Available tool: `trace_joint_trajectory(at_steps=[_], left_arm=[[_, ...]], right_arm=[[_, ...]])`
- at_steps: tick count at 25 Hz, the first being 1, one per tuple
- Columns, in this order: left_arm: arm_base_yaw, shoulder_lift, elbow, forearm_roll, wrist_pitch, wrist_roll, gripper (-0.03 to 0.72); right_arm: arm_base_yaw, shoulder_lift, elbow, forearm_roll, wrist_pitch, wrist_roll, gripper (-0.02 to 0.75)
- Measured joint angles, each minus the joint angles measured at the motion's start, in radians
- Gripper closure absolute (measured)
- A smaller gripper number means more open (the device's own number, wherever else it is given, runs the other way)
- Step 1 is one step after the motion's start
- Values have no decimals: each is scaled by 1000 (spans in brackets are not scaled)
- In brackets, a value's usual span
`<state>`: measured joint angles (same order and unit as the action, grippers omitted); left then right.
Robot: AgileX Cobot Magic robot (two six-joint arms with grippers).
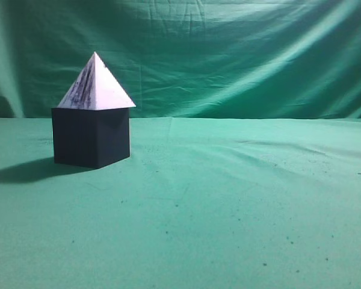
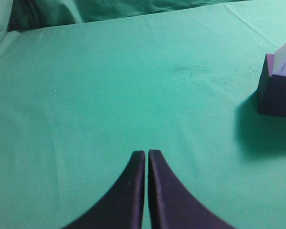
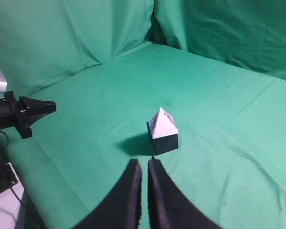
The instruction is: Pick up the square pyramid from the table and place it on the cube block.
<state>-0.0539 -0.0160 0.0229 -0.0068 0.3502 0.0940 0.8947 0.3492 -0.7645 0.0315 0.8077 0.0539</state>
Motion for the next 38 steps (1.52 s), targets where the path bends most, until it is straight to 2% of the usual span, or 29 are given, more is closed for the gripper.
trace_joint_trajectory(at_steps=[6,9,14,19,22,24,30,34,38], left_arm=[[0,0,0,0,0,0,688],[0,0,0,0,0,0,688],[0,0,0,0,0,0,688],[0,0,0,0,0,0,688],[0,0,0,0,0,0,688],[0,0,0,0,0,0,688],[0,0,0,0,0,0,688],[0,0,0,0,0,0,688],[0,0,0,0,0,0,688]], right_arm=[[-4,-13,114,-101,-85,-4,738],[-66,-50,227,-127,-197,-4,738],[-265,-200,434,-150,-350,-6,738],[-533,-347,617,-158,-446,-6,738],[-668,-358,720,-152,-525,-6,738],[-728,-358,772,-147,-561,-6,738],[-809,-359,791,-145,-521,-6,738],[-816,-359,792,-140,-446,-6,738],[-816,-359,793,-134,-432,-6,738]])
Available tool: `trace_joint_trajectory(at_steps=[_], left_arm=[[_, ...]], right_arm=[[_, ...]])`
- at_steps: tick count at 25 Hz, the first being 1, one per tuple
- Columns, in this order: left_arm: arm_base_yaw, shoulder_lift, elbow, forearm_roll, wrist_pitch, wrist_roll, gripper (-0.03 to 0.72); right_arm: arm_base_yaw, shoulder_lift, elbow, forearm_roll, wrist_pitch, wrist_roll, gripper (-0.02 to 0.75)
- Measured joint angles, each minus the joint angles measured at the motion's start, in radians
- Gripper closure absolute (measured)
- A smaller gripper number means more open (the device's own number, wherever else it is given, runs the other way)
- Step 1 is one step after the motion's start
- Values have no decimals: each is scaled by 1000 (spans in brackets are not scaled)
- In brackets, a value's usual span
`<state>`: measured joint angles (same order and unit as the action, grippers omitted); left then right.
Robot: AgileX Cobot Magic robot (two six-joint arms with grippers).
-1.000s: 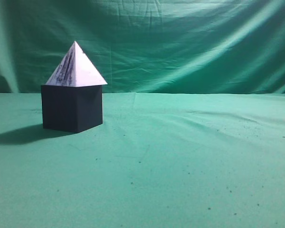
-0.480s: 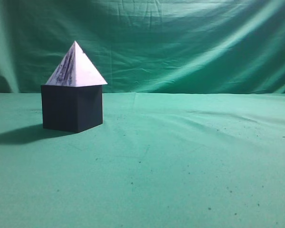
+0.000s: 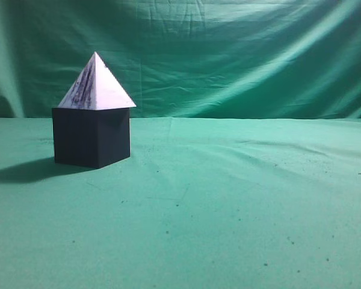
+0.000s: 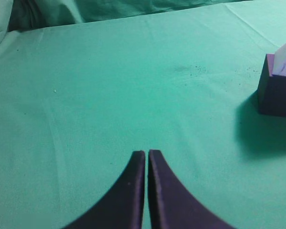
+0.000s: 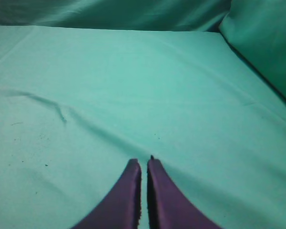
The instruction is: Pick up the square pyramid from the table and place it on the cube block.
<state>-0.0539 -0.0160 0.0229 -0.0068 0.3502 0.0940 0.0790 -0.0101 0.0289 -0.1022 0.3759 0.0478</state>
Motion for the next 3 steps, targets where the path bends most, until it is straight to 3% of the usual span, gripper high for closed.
trace_joint_trajectory(at_steps=[3], left_arm=[[0,0,0,0,0,0,688]], right_arm=[[0,0,0,0,2,0,738]])
